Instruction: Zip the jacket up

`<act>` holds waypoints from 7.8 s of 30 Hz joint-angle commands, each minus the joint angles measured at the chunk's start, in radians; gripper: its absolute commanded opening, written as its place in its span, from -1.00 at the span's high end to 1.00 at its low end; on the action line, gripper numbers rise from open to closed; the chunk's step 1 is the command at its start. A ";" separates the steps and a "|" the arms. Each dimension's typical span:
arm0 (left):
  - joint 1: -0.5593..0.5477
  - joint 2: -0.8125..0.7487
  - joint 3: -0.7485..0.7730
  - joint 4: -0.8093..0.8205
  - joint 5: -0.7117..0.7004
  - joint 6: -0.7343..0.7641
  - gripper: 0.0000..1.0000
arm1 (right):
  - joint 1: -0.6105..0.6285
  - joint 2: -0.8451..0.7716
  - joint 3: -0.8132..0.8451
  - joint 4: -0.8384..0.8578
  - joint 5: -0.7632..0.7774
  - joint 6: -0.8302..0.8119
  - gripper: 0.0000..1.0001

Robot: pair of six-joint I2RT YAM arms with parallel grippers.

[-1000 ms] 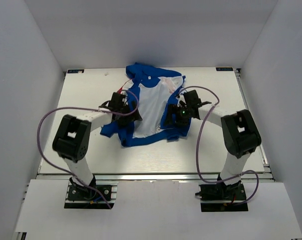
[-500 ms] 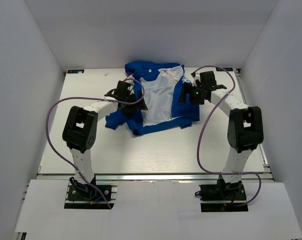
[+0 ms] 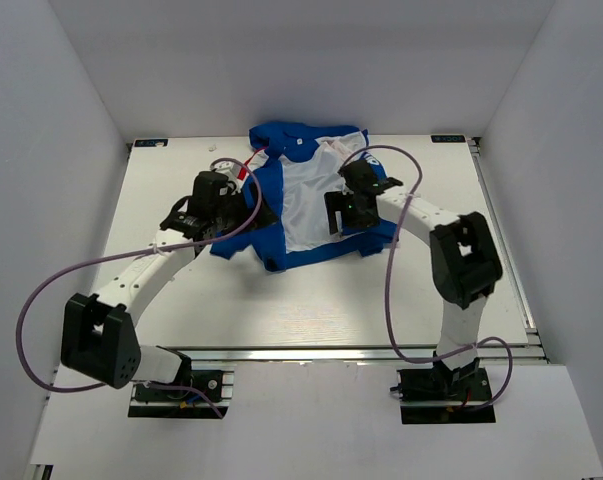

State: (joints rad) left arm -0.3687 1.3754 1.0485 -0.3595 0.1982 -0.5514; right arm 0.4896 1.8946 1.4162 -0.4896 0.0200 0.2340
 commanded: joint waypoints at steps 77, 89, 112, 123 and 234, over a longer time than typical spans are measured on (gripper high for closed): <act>-0.001 -0.052 -0.068 -0.075 -0.120 -0.033 -0.96 | 0.007 0.086 -0.049 0.031 0.058 0.001 1.00; -0.001 -0.075 -0.082 -0.085 -0.141 -0.036 -0.96 | 0.007 -0.124 -0.011 -0.006 0.008 -0.021 1.00; -0.001 -0.076 -0.113 -0.064 -0.102 -0.048 -0.96 | 0.221 -0.319 -0.556 0.016 -0.290 -0.052 1.00; -0.001 -0.090 -0.119 -0.073 -0.103 -0.050 -0.96 | 0.225 -0.420 -0.536 0.016 -0.330 -0.081 0.07; -0.289 0.419 0.242 -0.587 -0.546 -0.007 -0.48 | 0.101 -0.434 -0.606 0.198 -0.218 0.120 1.00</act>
State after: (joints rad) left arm -0.6445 1.8053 1.2789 -0.8669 -0.2825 -0.5411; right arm 0.5995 1.4635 0.8185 -0.3172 -0.1719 0.3756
